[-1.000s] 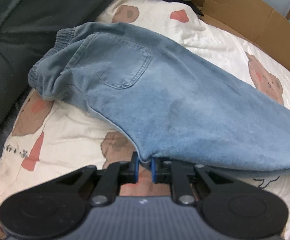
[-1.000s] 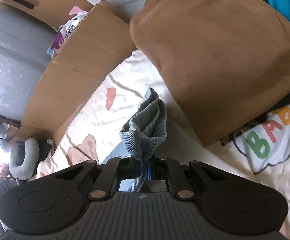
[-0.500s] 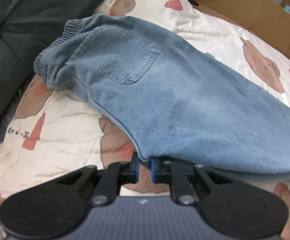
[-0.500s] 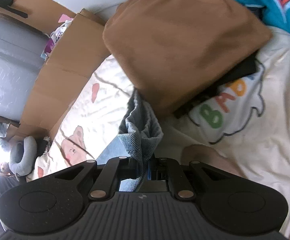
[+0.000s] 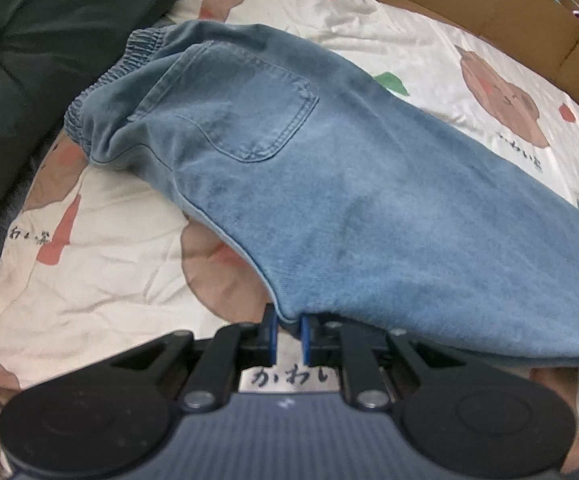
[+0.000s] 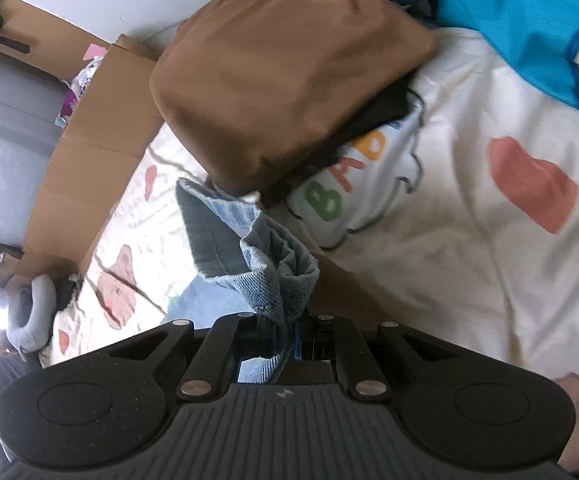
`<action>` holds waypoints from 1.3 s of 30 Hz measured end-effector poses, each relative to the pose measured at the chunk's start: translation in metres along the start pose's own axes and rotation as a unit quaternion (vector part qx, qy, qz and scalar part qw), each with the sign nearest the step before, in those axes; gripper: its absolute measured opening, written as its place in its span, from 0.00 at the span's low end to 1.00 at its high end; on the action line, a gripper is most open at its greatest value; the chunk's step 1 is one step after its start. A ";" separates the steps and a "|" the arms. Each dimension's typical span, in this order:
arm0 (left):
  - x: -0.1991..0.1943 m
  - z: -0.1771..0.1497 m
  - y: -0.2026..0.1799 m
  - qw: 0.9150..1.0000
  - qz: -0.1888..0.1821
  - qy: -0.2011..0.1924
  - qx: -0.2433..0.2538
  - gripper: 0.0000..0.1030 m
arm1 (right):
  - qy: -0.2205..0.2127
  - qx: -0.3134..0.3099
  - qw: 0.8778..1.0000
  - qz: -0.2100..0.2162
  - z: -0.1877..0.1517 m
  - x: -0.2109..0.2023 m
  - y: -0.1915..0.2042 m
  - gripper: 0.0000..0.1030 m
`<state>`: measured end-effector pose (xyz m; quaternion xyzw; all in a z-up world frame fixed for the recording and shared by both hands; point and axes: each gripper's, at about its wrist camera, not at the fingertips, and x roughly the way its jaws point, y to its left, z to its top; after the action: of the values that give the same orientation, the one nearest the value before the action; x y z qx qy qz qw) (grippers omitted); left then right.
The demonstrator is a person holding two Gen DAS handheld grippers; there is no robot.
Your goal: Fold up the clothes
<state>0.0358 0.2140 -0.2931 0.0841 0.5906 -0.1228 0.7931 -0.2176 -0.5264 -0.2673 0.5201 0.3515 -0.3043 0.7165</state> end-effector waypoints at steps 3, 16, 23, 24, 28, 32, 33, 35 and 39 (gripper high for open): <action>0.004 0.003 0.000 1.000 0.001 0.005 0.004 0.11 | 0.002 0.002 1.000 -0.008 -0.005 -0.007 -0.013 0.07; 0.017 0.012 0.001 1.000 0.009 0.021 0.021 0.11 | 0.012 0.018 0.999 -0.038 -0.023 -0.008 -0.052 0.07; 0.022 0.006 -0.007 0.999 0.019 0.028 0.025 0.12 | 0.009 0.063 0.997 -0.039 -0.027 0.008 -0.069 0.07; 0.024 0.005 -0.007 0.999 0.019 0.031 0.025 0.12 | 0.007 0.068 0.997 -0.038 -0.027 0.010 -0.070 0.07; 0.033 0.003 -0.008 0.998 0.019 0.047 0.022 0.13 | 0.012 0.094 0.994 -0.045 -0.030 0.019 -0.082 0.10; 0.032 -0.002 -0.005 0.998 0.005 0.068 0.018 0.14 | 0.004 0.103 0.992 -0.078 -0.032 0.015 -0.095 0.22; 0.028 -0.003 -0.003 0.998 0.001 0.065 0.022 0.15 | 0.000 0.105 0.991 -0.085 -0.032 0.011 -0.098 0.25; 0.020 -0.006 0.003 0.998 -0.004 0.061 0.021 0.16 | -0.010 0.101 0.990 -0.100 -0.029 0.003 -0.101 0.25; 0.003 -0.007 0.023 0.999 -0.002 0.048 0.000 0.17 | -0.021 0.056 0.991 -0.116 -0.018 -0.010 -0.093 0.25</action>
<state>0.0372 0.2371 -0.2982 0.0891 0.6278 -0.1200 0.7639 -0.3013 -0.5340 -0.3125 0.5083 0.3767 -0.4152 0.6537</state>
